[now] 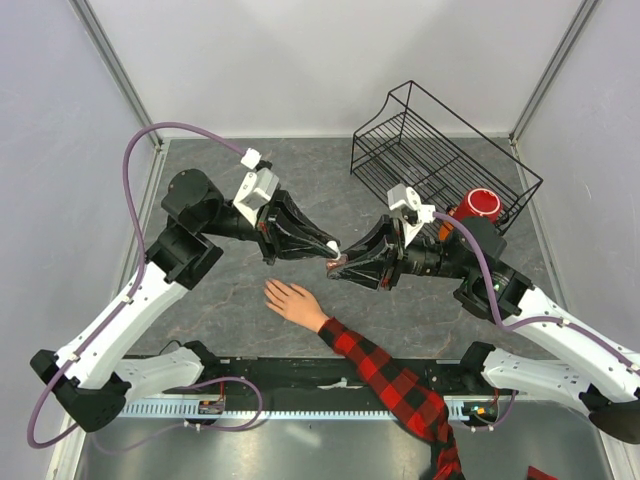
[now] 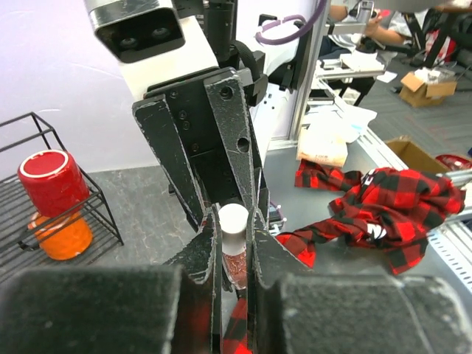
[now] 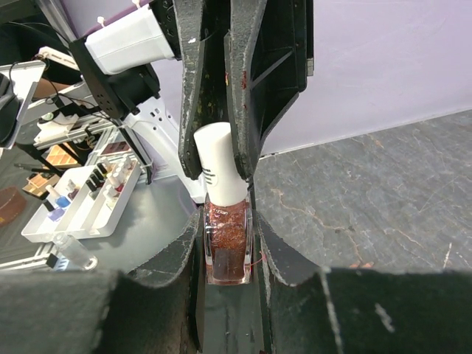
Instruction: Paint the nails
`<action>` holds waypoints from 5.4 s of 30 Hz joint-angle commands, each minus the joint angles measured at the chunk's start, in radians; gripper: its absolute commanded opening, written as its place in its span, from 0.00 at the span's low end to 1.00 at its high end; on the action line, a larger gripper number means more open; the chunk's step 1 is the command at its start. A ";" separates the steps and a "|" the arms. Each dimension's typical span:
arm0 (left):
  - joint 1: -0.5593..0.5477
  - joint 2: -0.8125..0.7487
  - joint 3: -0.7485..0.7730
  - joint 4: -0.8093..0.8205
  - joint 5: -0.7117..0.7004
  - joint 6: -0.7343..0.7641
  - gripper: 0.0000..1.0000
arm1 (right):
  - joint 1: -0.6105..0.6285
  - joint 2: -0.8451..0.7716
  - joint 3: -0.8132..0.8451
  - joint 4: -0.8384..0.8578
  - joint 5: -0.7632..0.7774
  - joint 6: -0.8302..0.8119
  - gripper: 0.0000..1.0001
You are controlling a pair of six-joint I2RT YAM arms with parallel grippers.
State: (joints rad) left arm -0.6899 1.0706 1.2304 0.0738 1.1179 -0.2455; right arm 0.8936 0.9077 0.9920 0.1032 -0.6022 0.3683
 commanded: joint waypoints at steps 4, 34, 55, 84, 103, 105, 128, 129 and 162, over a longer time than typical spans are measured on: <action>-0.023 0.094 0.029 -0.190 -0.044 -0.127 0.02 | -0.004 -0.020 0.131 0.196 0.045 -0.065 0.00; -0.008 0.037 0.012 -0.123 -0.132 -0.238 0.46 | -0.004 -0.013 0.168 0.078 0.102 -0.170 0.00; 0.032 -0.210 0.155 -0.519 -0.768 -0.149 0.74 | -0.004 0.045 0.172 -0.040 0.246 -0.192 0.00; -0.329 0.048 0.294 -0.379 -1.432 -0.104 0.60 | 0.021 0.135 0.226 -0.122 0.552 -0.213 0.00; -0.332 0.081 0.304 -0.399 -1.391 -0.118 0.39 | 0.024 0.131 0.224 -0.111 0.536 -0.207 0.00; -0.330 0.080 0.296 -0.401 -1.388 -0.124 0.38 | 0.024 0.128 0.224 -0.109 0.533 -0.204 0.00; -0.267 -0.084 0.053 -0.194 -0.970 -0.132 0.02 | 0.024 0.073 0.162 0.044 0.336 -0.201 0.00; -0.252 -0.101 0.023 -0.102 -0.886 -0.130 0.02 | 0.024 0.054 0.154 0.062 0.285 -0.189 0.00; 0.176 -0.096 0.015 0.130 -0.097 -0.296 0.71 | 0.016 0.112 0.266 -0.126 0.160 -0.284 0.00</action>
State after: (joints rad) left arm -0.5301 1.0660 1.2331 0.3252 1.1248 -0.6743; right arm 0.9077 1.0195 1.2221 0.0452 -0.6010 0.1761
